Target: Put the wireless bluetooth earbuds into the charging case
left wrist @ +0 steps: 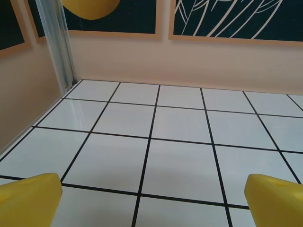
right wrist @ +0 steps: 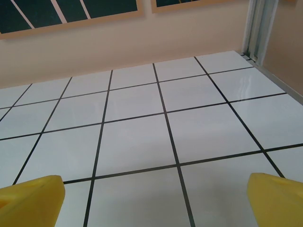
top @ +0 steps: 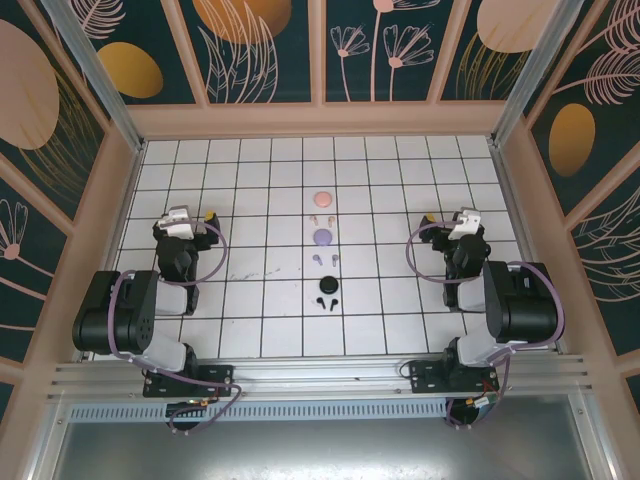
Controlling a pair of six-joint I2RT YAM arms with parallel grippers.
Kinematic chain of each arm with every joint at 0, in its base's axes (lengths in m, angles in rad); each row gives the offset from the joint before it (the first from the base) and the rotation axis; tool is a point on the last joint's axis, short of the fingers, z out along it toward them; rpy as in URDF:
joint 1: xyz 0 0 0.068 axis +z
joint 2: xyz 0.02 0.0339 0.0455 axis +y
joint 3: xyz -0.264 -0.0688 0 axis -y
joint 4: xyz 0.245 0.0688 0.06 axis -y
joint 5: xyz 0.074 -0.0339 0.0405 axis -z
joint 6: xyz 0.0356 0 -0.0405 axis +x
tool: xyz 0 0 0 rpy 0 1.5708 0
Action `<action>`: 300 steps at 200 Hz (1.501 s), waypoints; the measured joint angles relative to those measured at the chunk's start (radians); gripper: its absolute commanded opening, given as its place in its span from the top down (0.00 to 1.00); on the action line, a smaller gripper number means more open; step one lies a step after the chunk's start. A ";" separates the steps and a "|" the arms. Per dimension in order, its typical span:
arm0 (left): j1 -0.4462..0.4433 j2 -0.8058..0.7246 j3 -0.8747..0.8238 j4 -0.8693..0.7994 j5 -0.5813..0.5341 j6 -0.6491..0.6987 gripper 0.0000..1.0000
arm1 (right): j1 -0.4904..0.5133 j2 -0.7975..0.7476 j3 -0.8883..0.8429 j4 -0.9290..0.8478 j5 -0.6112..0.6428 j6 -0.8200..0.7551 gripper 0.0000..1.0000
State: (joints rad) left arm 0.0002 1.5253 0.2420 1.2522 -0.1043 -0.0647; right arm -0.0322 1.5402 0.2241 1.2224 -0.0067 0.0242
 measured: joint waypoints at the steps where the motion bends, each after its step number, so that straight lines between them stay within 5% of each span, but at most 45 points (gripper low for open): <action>1: 0.000 0.000 0.000 0.000 0.000 0.000 0.01 | 0.000 0.000 0.000 0.000 0.000 0.000 0.01; 172: 0.000 -0.007 0.002 -0.014 -0.003 -0.001 0.01 | -0.009 -0.011 0.005 -0.028 -0.011 0.000 0.01; 257: -0.002 -0.256 0.251 -0.557 -0.138 -0.172 0.01 | 0.038 -0.288 0.486 -0.900 0.157 0.325 0.01; 300: -0.006 -0.380 0.373 -0.846 -0.054 -0.365 0.01 | 0.335 -0.227 0.656 -1.331 0.197 0.396 0.11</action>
State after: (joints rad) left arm -0.0063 1.1458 0.6155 0.4065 -0.1581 -0.4301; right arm 0.3031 1.3136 0.8803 -0.1081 0.1902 0.4206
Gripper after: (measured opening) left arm 0.986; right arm 0.904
